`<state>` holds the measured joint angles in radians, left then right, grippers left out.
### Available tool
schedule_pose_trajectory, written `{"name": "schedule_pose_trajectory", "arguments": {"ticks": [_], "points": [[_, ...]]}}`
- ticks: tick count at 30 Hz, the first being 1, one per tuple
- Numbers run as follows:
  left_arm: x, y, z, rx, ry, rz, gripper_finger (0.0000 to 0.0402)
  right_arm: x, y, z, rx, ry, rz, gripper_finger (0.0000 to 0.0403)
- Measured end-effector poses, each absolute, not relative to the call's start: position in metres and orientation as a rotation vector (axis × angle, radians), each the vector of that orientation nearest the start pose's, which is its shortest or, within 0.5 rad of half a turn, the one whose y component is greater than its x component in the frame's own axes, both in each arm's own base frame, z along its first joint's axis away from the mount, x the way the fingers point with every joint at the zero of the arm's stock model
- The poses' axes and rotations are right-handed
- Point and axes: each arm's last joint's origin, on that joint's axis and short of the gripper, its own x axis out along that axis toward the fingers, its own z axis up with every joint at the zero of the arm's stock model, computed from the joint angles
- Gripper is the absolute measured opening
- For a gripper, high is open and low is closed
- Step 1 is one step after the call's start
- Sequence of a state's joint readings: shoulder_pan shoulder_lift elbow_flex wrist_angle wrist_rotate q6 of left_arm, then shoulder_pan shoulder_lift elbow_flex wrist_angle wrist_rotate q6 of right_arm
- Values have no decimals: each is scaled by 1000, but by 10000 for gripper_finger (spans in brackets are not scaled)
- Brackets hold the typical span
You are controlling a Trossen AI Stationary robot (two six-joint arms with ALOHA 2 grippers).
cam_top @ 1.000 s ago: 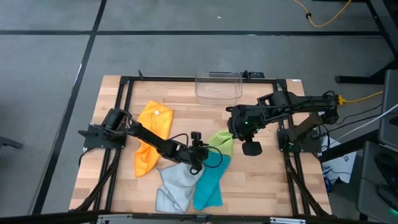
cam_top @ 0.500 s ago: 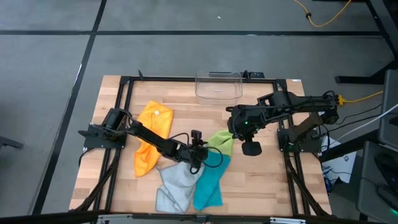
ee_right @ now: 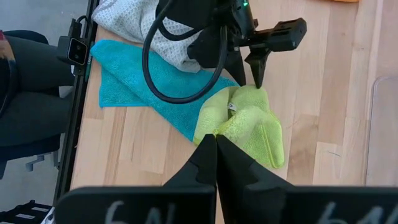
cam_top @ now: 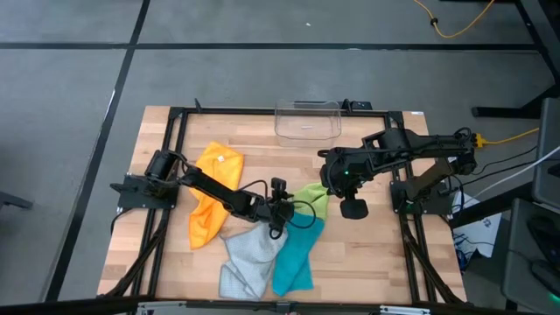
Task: Fold microfiber towels
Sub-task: Fold the green microfiber towel
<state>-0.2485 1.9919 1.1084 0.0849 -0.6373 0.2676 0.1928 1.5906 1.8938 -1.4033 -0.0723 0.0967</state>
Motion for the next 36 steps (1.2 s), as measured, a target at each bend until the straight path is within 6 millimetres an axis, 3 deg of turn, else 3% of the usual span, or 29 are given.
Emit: {"name": "schedule_pose_trajectory", "arguments": {"ticks": [11,25,36], "points": [[393,-83,136,649,682,254,128,279,57,412,20,1111,184,0],[390,-80,131,727,756,150,128,279,57,412,20,1111,184,0],[396,-68,135,710,714,156,128,279,57,412,20,1111,184,0]]}}
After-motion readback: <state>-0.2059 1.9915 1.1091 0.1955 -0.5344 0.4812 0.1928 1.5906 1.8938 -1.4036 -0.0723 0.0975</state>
